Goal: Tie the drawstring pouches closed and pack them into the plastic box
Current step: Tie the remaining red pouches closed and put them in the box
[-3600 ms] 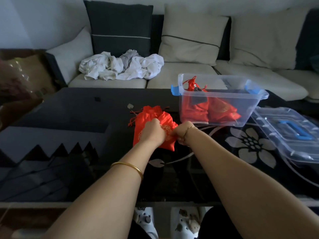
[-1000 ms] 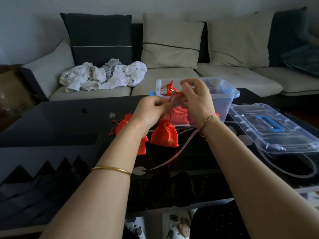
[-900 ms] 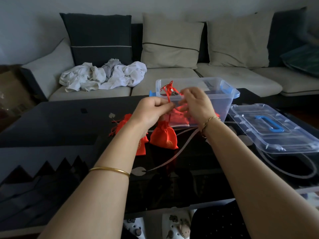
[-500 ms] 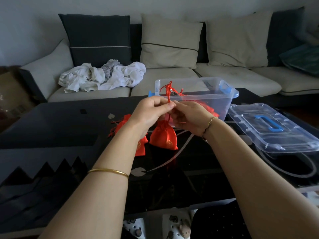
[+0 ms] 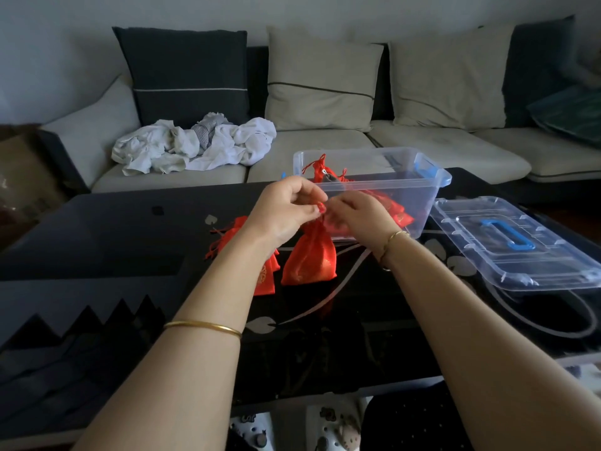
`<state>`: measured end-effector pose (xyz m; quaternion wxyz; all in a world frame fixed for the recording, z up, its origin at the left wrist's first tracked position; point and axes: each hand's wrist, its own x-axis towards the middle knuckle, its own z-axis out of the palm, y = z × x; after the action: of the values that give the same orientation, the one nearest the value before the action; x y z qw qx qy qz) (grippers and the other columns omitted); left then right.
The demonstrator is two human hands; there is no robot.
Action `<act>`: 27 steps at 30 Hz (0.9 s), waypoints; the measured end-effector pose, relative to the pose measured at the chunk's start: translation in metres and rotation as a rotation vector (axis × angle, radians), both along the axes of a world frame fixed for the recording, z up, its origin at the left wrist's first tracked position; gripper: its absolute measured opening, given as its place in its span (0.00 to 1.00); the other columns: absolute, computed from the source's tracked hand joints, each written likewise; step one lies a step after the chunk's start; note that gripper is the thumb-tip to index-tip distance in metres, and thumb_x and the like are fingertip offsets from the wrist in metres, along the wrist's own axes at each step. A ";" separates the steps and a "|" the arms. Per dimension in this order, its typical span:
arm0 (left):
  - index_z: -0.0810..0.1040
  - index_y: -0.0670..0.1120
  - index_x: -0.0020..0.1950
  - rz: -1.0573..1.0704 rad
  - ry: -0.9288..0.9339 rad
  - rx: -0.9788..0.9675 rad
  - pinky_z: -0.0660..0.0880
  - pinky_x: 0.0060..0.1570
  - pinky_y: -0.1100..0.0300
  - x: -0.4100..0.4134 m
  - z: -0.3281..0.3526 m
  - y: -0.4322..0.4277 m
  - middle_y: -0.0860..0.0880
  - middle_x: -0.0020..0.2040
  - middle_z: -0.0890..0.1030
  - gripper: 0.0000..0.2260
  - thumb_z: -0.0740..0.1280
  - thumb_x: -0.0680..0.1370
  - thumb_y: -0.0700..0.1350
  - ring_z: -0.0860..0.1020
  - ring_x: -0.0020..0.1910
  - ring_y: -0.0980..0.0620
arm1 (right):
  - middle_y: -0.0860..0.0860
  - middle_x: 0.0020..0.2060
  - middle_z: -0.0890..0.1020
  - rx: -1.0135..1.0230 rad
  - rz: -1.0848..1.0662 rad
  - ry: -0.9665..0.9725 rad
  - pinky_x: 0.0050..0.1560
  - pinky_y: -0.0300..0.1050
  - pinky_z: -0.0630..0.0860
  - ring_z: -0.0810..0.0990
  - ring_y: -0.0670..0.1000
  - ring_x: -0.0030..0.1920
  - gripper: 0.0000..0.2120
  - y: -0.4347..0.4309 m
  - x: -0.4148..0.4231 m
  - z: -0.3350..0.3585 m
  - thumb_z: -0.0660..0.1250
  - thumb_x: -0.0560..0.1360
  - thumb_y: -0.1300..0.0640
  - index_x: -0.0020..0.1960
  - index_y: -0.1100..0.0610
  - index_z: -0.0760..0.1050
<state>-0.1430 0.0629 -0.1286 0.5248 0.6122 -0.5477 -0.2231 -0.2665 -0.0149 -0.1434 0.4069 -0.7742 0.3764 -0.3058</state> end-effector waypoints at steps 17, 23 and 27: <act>0.83 0.45 0.51 0.178 -0.258 -0.184 0.72 0.45 0.75 -0.005 -0.011 -0.003 0.55 0.41 0.81 0.08 0.68 0.74 0.35 0.78 0.41 0.63 | 0.54 0.42 0.80 0.578 0.273 -0.354 0.49 0.48 0.75 0.79 0.52 0.43 0.09 -0.001 -0.001 -0.004 0.57 0.80 0.59 0.46 0.59 0.75; 0.82 0.45 0.48 0.201 0.005 -0.006 0.78 0.44 0.59 0.002 -0.012 -0.001 0.48 0.44 0.83 0.05 0.67 0.77 0.42 0.81 0.45 0.52 | 0.53 0.38 0.80 0.466 0.122 -0.425 0.42 0.44 0.77 0.79 0.50 0.38 0.11 0.001 -0.002 0.003 0.58 0.80 0.57 0.43 0.59 0.74; 0.77 0.39 0.47 0.319 -0.110 0.168 0.73 0.46 0.51 0.008 -0.014 -0.001 0.42 0.46 0.82 0.10 0.59 0.79 0.43 0.79 0.45 0.46 | 0.55 0.35 0.78 0.629 0.075 -0.530 0.42 0.46 0.77 0.78 0.52 0.36 0.09 -0.005 -0.006 0.002 0.61 0.77 0.62 0.39 0.61 0.72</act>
<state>-0.1350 0.0624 -0.1424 0.4697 0.7444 -0.4509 -0.1480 -0.2728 -0.0202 -0.1417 0.7174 -0.5196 0.3053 -0.3495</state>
